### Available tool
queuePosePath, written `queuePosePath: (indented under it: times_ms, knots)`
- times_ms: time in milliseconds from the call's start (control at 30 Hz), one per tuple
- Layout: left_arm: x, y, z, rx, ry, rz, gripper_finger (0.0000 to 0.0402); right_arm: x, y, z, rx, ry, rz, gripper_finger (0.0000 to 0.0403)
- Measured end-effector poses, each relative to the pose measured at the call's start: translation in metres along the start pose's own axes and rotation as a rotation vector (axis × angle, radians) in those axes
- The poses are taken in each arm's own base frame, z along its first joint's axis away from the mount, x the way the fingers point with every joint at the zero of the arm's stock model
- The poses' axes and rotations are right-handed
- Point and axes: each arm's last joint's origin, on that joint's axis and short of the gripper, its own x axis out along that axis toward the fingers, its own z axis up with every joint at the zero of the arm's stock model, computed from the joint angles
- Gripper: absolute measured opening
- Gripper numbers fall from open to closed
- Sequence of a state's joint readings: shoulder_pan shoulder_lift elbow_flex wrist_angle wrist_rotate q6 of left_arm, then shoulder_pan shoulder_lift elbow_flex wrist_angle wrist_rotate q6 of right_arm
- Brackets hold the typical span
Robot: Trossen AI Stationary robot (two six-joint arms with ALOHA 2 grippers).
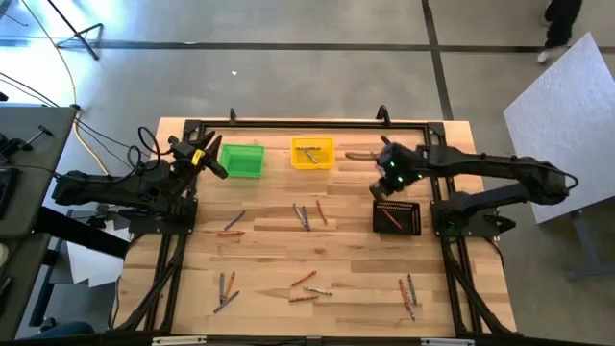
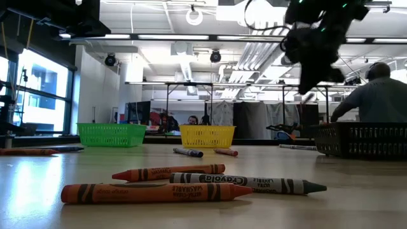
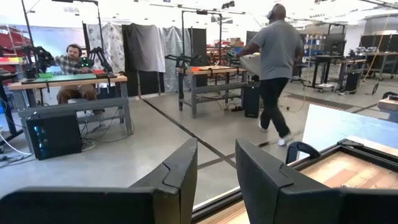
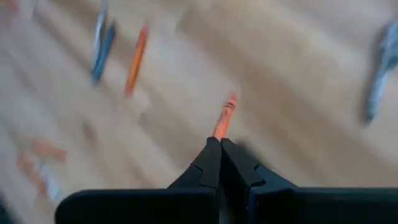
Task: Sort crayons
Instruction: Put the orange crayon into the black bin
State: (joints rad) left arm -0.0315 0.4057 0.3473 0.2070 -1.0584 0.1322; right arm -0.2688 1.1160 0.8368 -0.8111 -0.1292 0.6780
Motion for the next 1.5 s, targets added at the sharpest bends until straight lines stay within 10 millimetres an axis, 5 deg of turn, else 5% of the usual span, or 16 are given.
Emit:
queuePosePath:
  times_ms: [300,800,1000,1267,1500]
  knots:
    - [0.0,0.0,0.0,0.0,0.0,0.0,0.0099,-0.01,0.004,-0.042,0.033,0.12,-0.213,0.0001]
    - [0.0,0.0,0.0,-0.009,0.0,0.0,0.0099,-0.004,0.026,-0.022,-0.121,-0.12,-0.041,0.0]
    - [0.0,0.0,0.0,-0.009,0.0,0.0,0.0099,0.015,0.036,-0.014,-0.231,-0.092,0.007,0.0018]
    - [0.0,0.0,0.0,-0.025,0.0,0.0,0.0099,0.057,0.048,-0.007,-0.481,0.016,0.084,0.0095]
    - [0.0,0.0,0.0,-0.026,0.0,0.0,0.0099,0.069,0.048,-0.009,-0.772,0.061,0.075,0.0117]
